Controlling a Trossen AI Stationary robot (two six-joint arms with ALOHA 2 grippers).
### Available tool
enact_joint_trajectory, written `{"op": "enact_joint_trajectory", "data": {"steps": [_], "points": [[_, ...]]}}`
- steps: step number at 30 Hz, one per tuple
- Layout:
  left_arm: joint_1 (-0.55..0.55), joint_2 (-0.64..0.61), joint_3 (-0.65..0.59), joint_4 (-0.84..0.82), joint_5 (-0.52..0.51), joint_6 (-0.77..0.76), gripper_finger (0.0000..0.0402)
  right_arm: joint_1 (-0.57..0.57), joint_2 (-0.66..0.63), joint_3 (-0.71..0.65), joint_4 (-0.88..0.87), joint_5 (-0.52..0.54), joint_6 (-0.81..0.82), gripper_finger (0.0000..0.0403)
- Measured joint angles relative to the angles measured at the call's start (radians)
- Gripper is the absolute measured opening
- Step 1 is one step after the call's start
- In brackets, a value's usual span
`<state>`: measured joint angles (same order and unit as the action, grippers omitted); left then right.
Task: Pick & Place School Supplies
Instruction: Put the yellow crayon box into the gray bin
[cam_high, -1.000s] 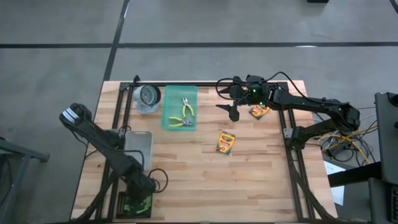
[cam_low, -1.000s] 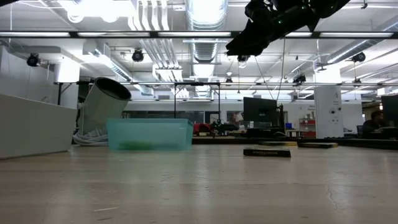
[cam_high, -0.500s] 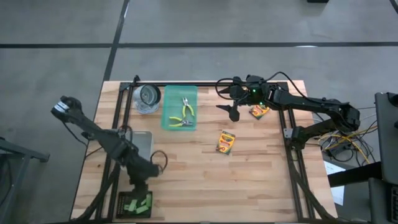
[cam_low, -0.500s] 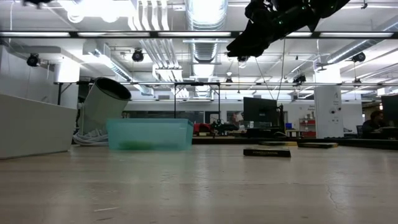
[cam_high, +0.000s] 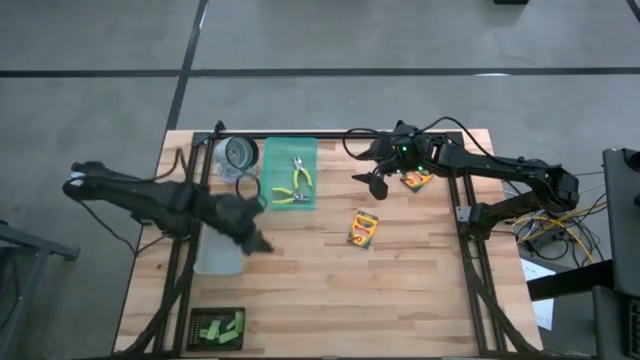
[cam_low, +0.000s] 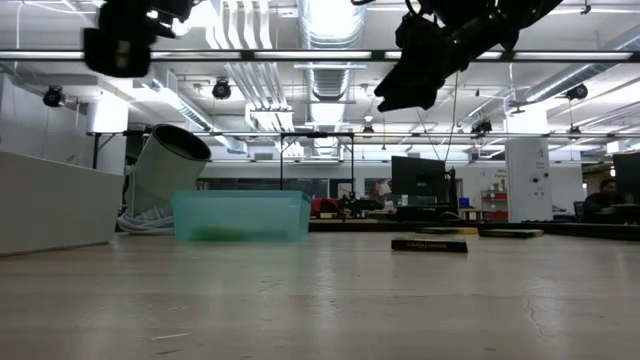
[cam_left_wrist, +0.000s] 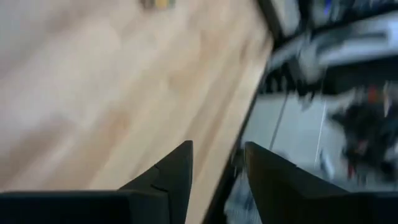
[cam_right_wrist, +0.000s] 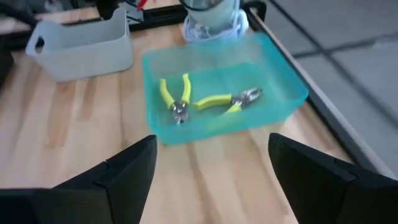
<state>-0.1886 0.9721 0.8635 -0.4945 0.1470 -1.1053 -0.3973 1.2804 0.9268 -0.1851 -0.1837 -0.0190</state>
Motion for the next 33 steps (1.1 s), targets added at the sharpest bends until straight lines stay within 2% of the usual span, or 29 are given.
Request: {"op": "enact_joint_trajectory", "data": {"steps": [3,9,14,21,25,29,33], "points": [[0.100,-0.007,0.000,0.065,-0.011,0.018,0.0149,0.000,0.000,0.000,-0.026,0.000,0.085,0.0307],[0.242,0.020,0.000,0.250,-0.010,0.105,0.0149,0.002,0.000,0.000,-0.040,-0.005,0.106,0.0307],[0.277,0.082,0.000,0.391,-0.005,0.147,0.0149,0.003,0.000,0.000,-0.051,-0.028,0.168,0.0297],[0.282,0.233,0.000,0.539,0.017,0.160,0.0149,0.033,0.000,0.000,-0.048,-0.033,0.101,0.0265],[0.306,0.341,0.000,0.630,0.031,0.075,0.0149,0.048,-0.011,0.000,-0.048,-0.008,0.094,0.0241],[0.343,0.450,0.000,0.710,0.103,-0.049,0.0149,0.060,-0.034,0.000,-0.064,0.037,0.094,0.0218],[0.370,0.535,0.003,0.788,0.129,-0.077,0.0149,0.078,-0.067,-0.001,-0.121,0.091,0.101,0.0199]]}}
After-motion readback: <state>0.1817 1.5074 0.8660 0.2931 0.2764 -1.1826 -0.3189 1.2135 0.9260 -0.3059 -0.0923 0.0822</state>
